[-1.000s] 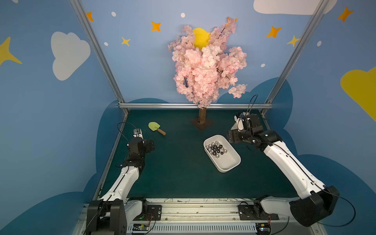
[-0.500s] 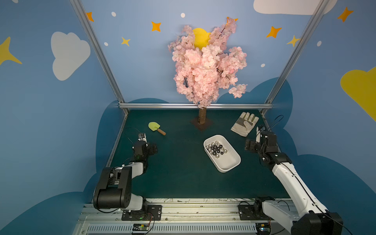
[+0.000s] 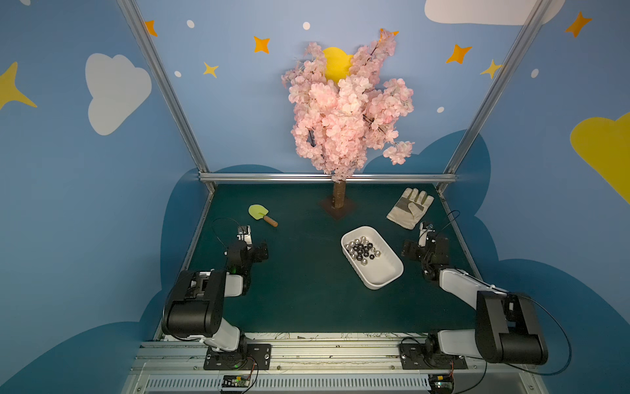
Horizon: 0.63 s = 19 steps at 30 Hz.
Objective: Put the nuts on the desktop into the storage box
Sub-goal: Reset both arms
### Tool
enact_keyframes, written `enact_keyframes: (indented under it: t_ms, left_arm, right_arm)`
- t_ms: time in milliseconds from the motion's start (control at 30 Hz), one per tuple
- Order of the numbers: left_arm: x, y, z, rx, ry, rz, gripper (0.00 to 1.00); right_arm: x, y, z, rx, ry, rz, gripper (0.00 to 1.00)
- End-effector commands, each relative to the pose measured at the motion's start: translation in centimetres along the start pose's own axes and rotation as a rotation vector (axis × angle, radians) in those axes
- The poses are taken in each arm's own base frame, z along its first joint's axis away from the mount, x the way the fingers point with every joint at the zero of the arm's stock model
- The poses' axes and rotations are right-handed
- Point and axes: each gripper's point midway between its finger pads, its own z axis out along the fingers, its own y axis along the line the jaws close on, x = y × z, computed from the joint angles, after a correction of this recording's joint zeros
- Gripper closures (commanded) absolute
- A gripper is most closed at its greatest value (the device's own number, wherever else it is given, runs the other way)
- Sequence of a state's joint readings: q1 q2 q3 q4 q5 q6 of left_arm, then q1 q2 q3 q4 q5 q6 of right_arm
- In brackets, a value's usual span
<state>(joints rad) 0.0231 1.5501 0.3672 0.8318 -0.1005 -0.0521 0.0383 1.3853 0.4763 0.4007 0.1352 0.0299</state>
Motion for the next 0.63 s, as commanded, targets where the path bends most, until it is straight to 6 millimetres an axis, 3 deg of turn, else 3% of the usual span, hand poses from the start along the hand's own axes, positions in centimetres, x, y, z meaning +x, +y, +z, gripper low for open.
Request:
enact_keyframes:
  t_ms: [0,600]
  left_arm:
    - [-1.56,-0.17,-0.02,0.004,-0.044,0.010,0.00]
    - [-1.48,-0.21,-0.02,0.001,-0.041,0.014,0.00]
  right_arm:
    - [-1.88,0.49,0.24,-0.011,-0.180,-0.007,0.01]
    - [-1.63,1.19,1.08,-0.027,-0.112,-0.044,0.01]
